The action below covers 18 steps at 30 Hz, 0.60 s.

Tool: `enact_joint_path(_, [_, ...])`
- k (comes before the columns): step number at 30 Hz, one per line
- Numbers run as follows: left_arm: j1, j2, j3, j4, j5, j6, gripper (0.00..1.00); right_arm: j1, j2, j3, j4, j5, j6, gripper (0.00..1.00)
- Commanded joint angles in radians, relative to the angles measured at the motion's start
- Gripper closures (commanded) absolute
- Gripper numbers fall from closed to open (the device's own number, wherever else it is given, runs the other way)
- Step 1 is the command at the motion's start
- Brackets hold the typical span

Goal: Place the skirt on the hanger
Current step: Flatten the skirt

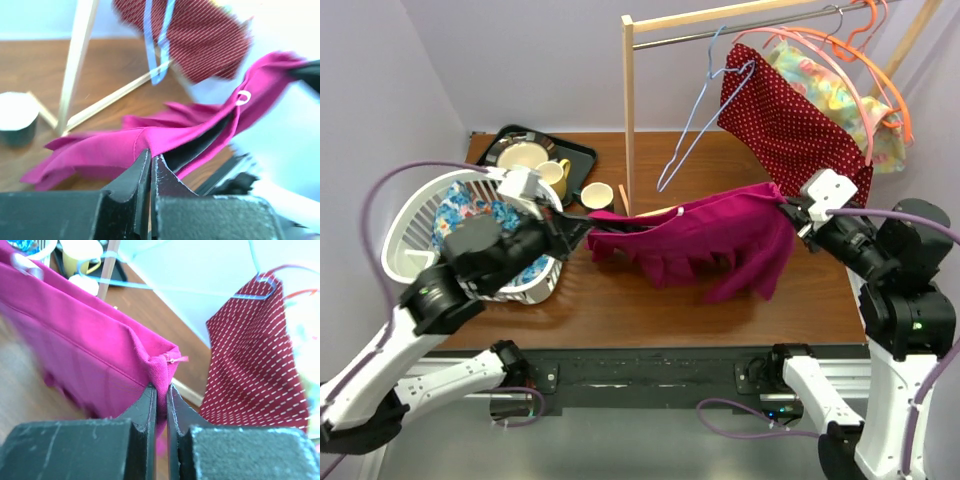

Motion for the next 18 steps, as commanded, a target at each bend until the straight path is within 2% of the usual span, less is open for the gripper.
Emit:
enact_joint_path(1, [0.005, -0.021, 0.057, -0.044, 0.097, -0.032, 1.00, -0.002, 0.059, -0.008, -0.081, -0.016, -0.049, 1.00])
enact_joint_path(5, [0.006, -0.052, -0.102, -0.015, 0.166, -0.109, 1.00, -0.002, 0.033, -0.154, -0.208, -0.078, -0.198, 1.00])
enact_joint_path(10, [0.006, -0.098, -0.392, 0.149, 0.266, -0.181, 1.00, -0.002, -0.013, -0.372, -0.090, 0.049, -0.129, 1.00])
enact_joint_path(14, [0.006, 0.004, -0.553, 0.268, 0.231, -0.198, 1.00, -0.002, 0.068, -0.539, 0.071, 0.125, -0.074, 1.00])
enact_joint_path(18, [0.009, 0.147, -0.659, 0.403, 0.234, -0.213, 1.00, -0.002, 0.182, -0.607, 0.057, 0.105, -0.152, 1.00])
